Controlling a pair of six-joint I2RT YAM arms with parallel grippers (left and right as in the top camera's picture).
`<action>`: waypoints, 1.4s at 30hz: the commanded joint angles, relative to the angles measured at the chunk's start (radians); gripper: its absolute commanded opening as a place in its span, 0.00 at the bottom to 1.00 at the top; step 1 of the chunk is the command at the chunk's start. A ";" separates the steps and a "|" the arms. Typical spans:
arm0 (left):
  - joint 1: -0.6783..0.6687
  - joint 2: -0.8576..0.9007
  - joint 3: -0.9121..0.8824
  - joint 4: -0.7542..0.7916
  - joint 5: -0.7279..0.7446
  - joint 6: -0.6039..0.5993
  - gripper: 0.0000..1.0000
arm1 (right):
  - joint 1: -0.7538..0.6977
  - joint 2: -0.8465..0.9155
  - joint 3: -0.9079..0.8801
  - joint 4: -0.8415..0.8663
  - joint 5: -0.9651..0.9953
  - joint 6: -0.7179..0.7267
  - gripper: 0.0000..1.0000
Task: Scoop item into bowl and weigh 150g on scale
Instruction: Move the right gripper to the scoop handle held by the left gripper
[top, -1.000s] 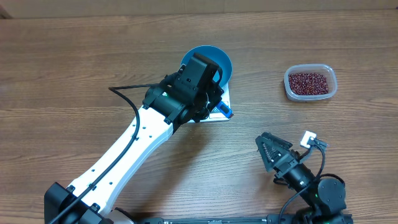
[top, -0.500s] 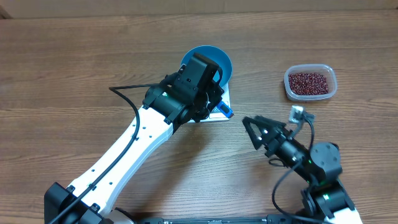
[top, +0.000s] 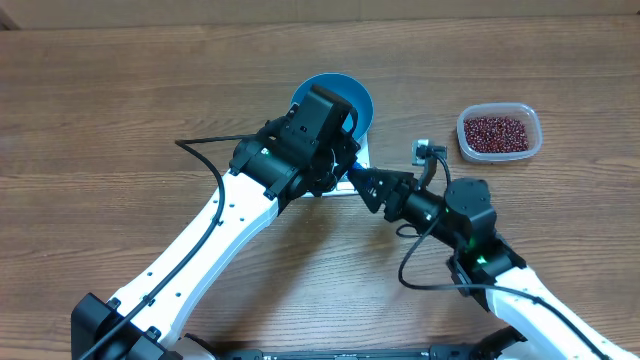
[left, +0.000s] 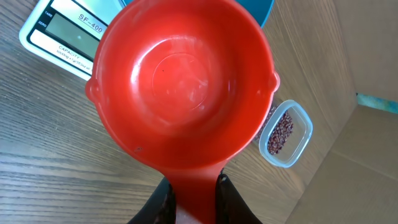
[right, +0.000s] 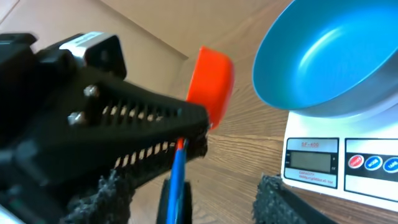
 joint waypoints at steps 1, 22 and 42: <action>-0.006 -0.008 0.020 0.000 -0.003 -0.010 0.04 | 0.005 0.019 0.045 0.028 -0.005 -0.013 0.57; -0.006 -0.008 0.020 0.000 -0.003 -0.010 0.04 | 0.016 0.022 0.045 0.040 -0.005 0.003 0.15; -0.005 -0.108 0.021 0.012 -0.053 0.579 1.00 | -0.043 -0.029 0.045 -0.109 -0.008 -0.035 0.04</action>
